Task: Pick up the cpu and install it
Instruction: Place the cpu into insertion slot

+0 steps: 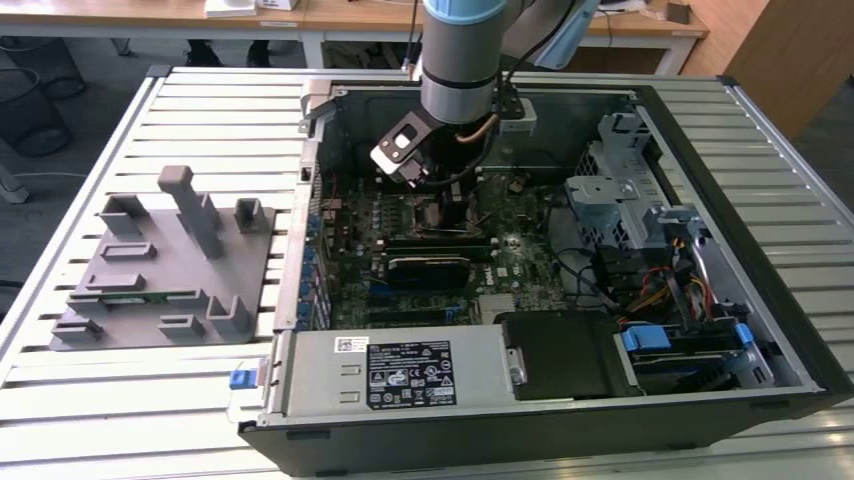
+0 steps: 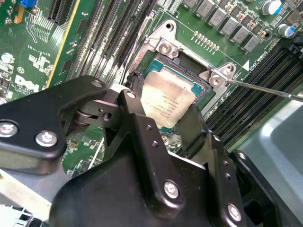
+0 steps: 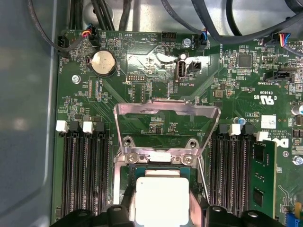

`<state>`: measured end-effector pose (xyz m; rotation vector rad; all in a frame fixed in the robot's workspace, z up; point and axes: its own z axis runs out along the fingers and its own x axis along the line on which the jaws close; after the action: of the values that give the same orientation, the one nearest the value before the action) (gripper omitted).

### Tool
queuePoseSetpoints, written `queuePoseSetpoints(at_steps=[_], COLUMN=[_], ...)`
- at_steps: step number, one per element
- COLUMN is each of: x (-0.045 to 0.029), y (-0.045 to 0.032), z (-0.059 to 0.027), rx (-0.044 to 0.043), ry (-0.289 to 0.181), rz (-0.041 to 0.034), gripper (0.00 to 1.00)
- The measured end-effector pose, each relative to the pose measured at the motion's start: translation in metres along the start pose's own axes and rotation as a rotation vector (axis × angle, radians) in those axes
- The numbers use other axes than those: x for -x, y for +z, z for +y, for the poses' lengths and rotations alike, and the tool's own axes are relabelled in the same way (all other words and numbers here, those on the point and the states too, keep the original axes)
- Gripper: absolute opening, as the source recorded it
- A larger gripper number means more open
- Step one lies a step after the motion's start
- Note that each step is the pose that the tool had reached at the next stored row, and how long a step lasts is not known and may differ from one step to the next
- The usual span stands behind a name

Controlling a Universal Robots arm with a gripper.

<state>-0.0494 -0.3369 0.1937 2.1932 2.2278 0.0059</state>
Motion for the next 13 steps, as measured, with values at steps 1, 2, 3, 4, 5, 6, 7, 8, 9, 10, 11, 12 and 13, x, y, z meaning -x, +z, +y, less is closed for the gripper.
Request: queuePoseSetpoints(at_steps=[1,2,3,4,5,6,7,8,9,10,11,12,13], x=[0.0000,0.0001,0.0001,0.0001,0.0001,0.0001,0.0000,0.0000,0.0000,-0.0001,-0.0002,-0.0003,-0.0005], y=[0.0000,-0.0001,-0.0001,-0.0001,-0.0004,-0.0004,-0.0004,-0.0005,-0.0006,-0.0007,-0.0009,-0.0009,-0.0010], z=[0.0000,0.0000,-0.0001,-0.0001,-0.0001,-0.0001,0.0000,0.0000,0.0000,0.0000,-0.0001,-0.0001,-0.0001], rx=[-0.0002,-0.0003,-0.0004,-0.0004,-0.0006,-0.0004,-0.0003,-0.0004,-0.0005,-0.0005,-0.0006,-0.0005,-0.0007], ry=[0.000,0.000,0.000,0.000,0.000,0.000,0.000,0.000,0.000,0.000,0.000,0.001,0.002], rz=[-0.0002,-0.0003,-0.0006,-0.0005,-0.0006,-0.0003,-0.0002,-0.0002,-0.0003,-0.0004,-0.0005,-0.0004,-0.0007], gripper=[0.60,0.60,0.60,0.60,0.60,0.60,0.60,0.60,0.60,0.60,0.60,0.60,0.59])
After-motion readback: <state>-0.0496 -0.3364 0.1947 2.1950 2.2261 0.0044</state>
